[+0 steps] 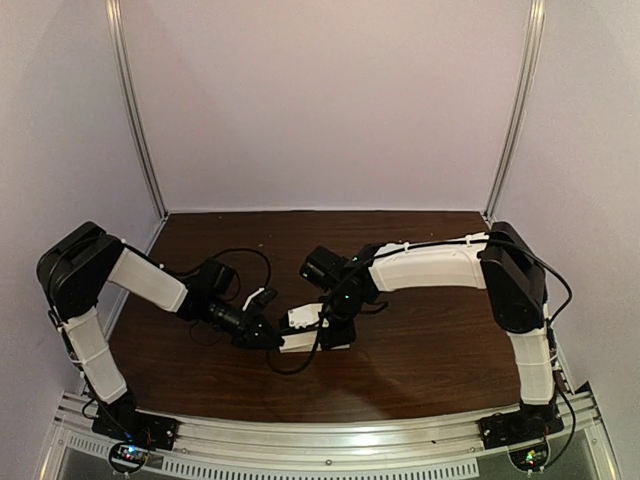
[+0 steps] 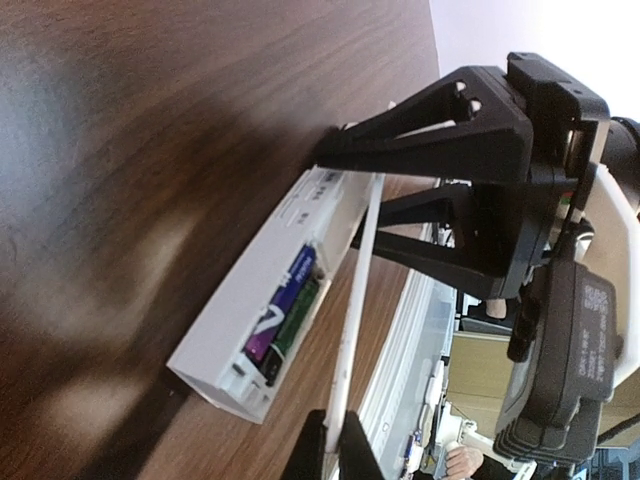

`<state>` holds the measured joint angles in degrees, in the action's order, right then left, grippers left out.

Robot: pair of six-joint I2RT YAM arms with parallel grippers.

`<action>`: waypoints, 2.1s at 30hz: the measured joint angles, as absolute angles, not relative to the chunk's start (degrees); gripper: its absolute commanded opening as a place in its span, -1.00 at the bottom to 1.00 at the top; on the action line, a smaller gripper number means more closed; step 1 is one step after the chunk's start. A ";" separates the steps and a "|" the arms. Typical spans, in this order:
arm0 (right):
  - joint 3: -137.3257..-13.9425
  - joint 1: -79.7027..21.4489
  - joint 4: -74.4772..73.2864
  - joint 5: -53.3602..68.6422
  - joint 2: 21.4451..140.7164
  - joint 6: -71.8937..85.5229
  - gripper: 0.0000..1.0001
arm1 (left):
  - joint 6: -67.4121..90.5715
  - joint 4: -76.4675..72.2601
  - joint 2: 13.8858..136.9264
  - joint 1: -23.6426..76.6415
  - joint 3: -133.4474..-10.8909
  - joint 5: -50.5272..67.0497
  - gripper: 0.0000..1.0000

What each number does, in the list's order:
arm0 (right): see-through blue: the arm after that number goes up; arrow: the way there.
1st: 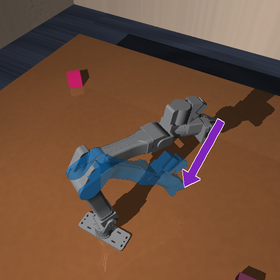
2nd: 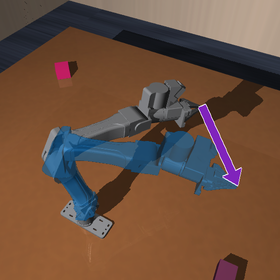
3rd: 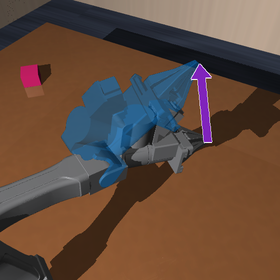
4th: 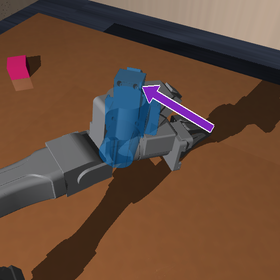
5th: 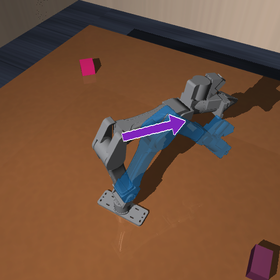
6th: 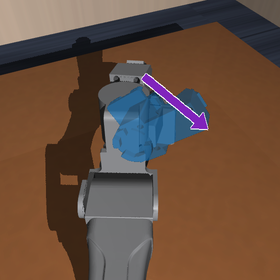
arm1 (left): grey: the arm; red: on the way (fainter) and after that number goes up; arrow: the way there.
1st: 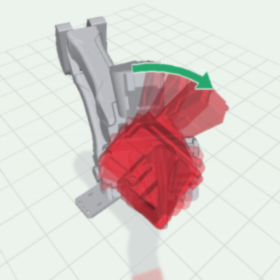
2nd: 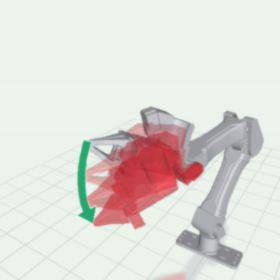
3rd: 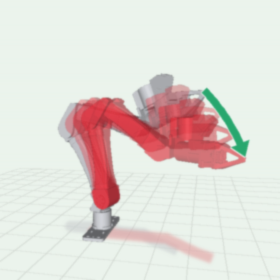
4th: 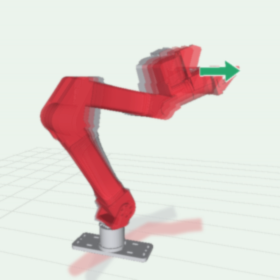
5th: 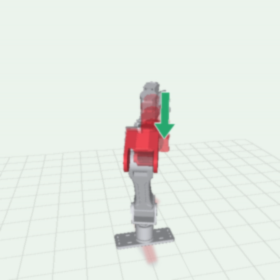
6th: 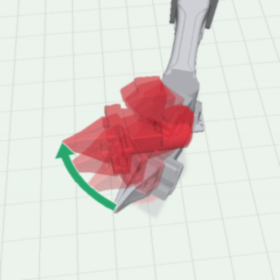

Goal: Load the batteries into the remote control
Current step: Place the battery cover on the remote control without the battery cover, then adjust the battery cover of the remote control without the battery cover.

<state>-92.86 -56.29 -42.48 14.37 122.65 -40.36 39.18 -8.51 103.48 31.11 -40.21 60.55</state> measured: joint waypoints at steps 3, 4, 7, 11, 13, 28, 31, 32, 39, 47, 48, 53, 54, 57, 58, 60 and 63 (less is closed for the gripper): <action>-92.88 -56.29 -42.39 14.00 122.65 -40.40 -0.25 | 39.31 -8.29 103.70 31.11 -40.93 60.51 -0.79; -92.88 -56.27 -42.39 13.96 122.65 -40.34 -0.27 | 39.33 -8.03 103.72 31.11 -41.06 60.42 -0.74; -92.88 -56.29 -42.44 13.67 122.65 -40.40 -0.32 | 39.09 -6.63 103.74 30.94 -41.54 60.18 -0.59; -92.88 -56.29 -42.41 13.45 122.65 -40.34 -0.36 | 38.39 -4.43 103.72 30.35 -42.13 59.29 -0.42; -92.88 -56.29 -42.41 13.43 122.65 -40.34 -0.39 | 37.98 -3.29 103.70 29.98 -42.37 58.52 -0.31; -92.88 -56.29 -42.46 13.21 122.67 -40.40 -0.19 | 31.42 4.58 92.62 29.67 -43.90 43.44 0.18; -92.88 -56.29 -42.46 13.02 122.67 -40.29 -0.18 | 30.79 4.49 91.13 30.11 -42.83 40.07 0.22; -92.88 -56.29 -42.48 12.99 122.69 -40.32 -0.15 | 30.61 4.45 90.63 30.39 -42.06 38.98 0.25; -92.88 -56.29 -42.57 12.95 122.69 -40.16 -0.16 | 30.30 2.37 87.42 33.52 -36.53 33.93 0.41; -93.45 -56.29 -42.68 12.97 123.35 -40.07 -0.25 | 28.56 -0.56 88.07 37.19 -36.49 31.09 0.43; -93.45 -56.29 -42.70 12.97 123.42 -40.07 -0.26 | 28.18 -0.62 88.16 37.65 -36.49 30.68 0.44; -93.47 -56.27 -42.72 12.97 123.46 -40.05 -0.27 | 26.37 -0.84 88.38 39.75 -36.53 28.58 0.45; -93.49 -56.27 -42.72 12.97 123.46 -40.05 -0.27 | 26.06 -0.95 88.64 40.14 -36.53 28.21 0.45; -93.49 -56.27 -42.72 12.97 123.46 -40.05 -0.27 | 25.21 -0.95 89.93 41.08 -36.73 27.09 0.45; -93.49 -56.27 -42.72 12.97 123.46 -40.05 -0.27 | 24.99 -0.91 90.43 41.30 -36.88 26.79 0.44; -93.49 -56.27 -42.72 12.97 123.46 -40.05 -0.28 | 24.49 -1.02 91.37 41.52 -37.28 26.30 0.44; -93.49 -56.27 -42.74 12.97 123.46 -40.05 -0.28 | 24.12 -1.06 92.12 41.65 -38.13 25.41 0.41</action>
<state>-93.49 -56.27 -42.74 12.97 123.46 -40.05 24.12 -1.06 92.12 41.65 -38.13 25.41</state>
